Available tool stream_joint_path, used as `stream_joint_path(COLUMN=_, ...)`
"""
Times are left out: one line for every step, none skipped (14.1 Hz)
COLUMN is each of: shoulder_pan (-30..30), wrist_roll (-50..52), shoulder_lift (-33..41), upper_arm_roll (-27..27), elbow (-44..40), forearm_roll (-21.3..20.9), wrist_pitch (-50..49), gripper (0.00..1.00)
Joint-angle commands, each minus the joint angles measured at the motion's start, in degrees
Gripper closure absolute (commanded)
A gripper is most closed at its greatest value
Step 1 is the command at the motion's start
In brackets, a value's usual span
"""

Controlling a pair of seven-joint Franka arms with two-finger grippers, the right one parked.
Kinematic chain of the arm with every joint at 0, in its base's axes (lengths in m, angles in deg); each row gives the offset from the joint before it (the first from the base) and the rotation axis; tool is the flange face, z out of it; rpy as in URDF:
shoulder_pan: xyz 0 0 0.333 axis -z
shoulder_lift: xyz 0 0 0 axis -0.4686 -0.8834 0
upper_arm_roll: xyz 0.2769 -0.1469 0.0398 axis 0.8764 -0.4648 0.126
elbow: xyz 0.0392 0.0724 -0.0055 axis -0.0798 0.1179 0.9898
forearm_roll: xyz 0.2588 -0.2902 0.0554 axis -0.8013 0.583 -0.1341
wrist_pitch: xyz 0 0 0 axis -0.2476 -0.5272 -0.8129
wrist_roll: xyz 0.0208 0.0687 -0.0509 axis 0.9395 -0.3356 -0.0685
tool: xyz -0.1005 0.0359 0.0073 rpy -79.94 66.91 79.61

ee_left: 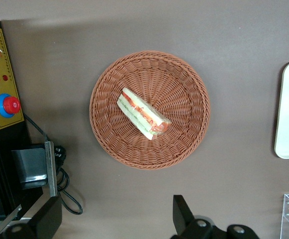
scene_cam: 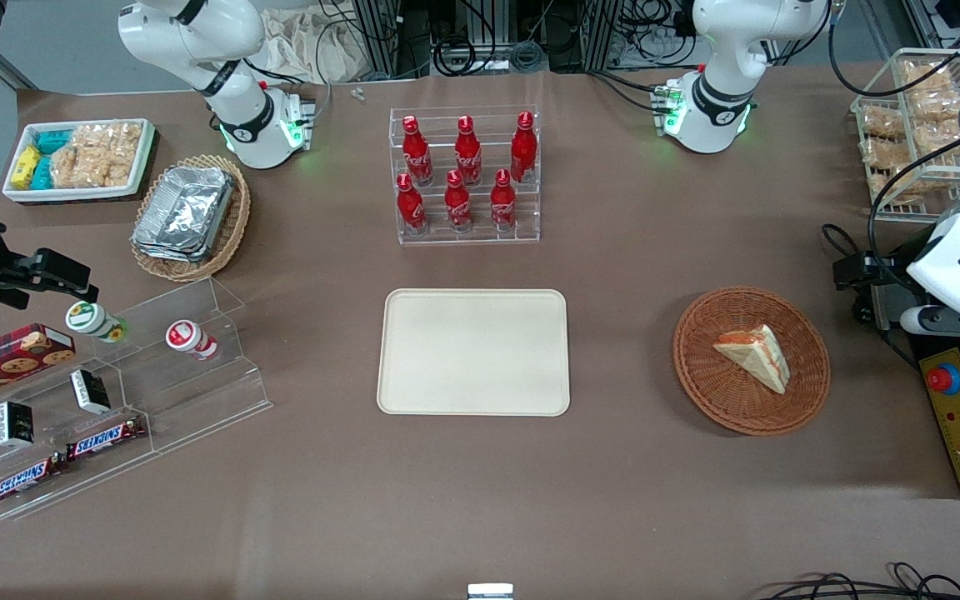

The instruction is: Place sandwich from basket to tray

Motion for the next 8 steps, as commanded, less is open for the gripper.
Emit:
stream_joint_path(shoulder_pan=-0.2, wrist_roll=-0.9, shoulder_lift=-1.3, upper_arm_roll=-0.2, elbow=-1.9, forearm_roll=-0.7, wrist_pitch=-1.6, gripper=0.0)
stream_joint_path(shoulder_pan=-0.2, wrist_roll=-0.8, shoulder_lift=-1.3, upper_arm_roll=-0.2, elbow=-2.0, forearm_roll=-0.7, wrist_pitch=-1.6, gripper=0.0)
stream_joint_path(shoulder_pan=-0.1, wrist_roll=-0.8, shoulder_lift=-1.3, upper_arm_roll=-0.2, elbow=-2.2, forearm_roll=-0.7, wrist_pitch=-1.6, gripper=0.0)
stream_joint_path(shoulder_pan=0.0, wrist_roll=-0.5, shoulder_lift=-1.7, upper_arm_roll=-0.2, elbow=-2.3, forearm_roll=-0.8, wrist_pitch=-1.6, gripper=0.0)
stream_joint_path(shoulder_pan=0.2, wrist_roll=-0.2, shoulder_lift=-2.5, upper_arm_roll=-0.3, elbow=-2.3, forearm_roll=-0.8, wrist_pitch=-1.6, gripper=0.0)
stream_joint_path(shoulder_pan=0.2, wrist_roll=1.4, shoulder_lift=-2.4, upper_arm_roll=-0.2, elbow=-1.6, forearm_roll=-0.8, wrist_pitch=-1.7, gripper=0.0)
stream_joint_path(shoulder_pan=0.1, wrist_roll=3.7, shoulder_lift=-2.2, upper_arm_roll=-0.2, elbow=-0.8, forearm_roll=-0.8, wrist_pitch=-1.6, gripper=0.0)
stream_joint_path(shoulder_pan=-0.1, wrist_roll=5.9, shoulder_lift=-2.4, upper_arm_roll=-0.2, elbow=-0.7, forearm_roll=-0.7, wrist_pitch=-1.1, gripper=0.0)
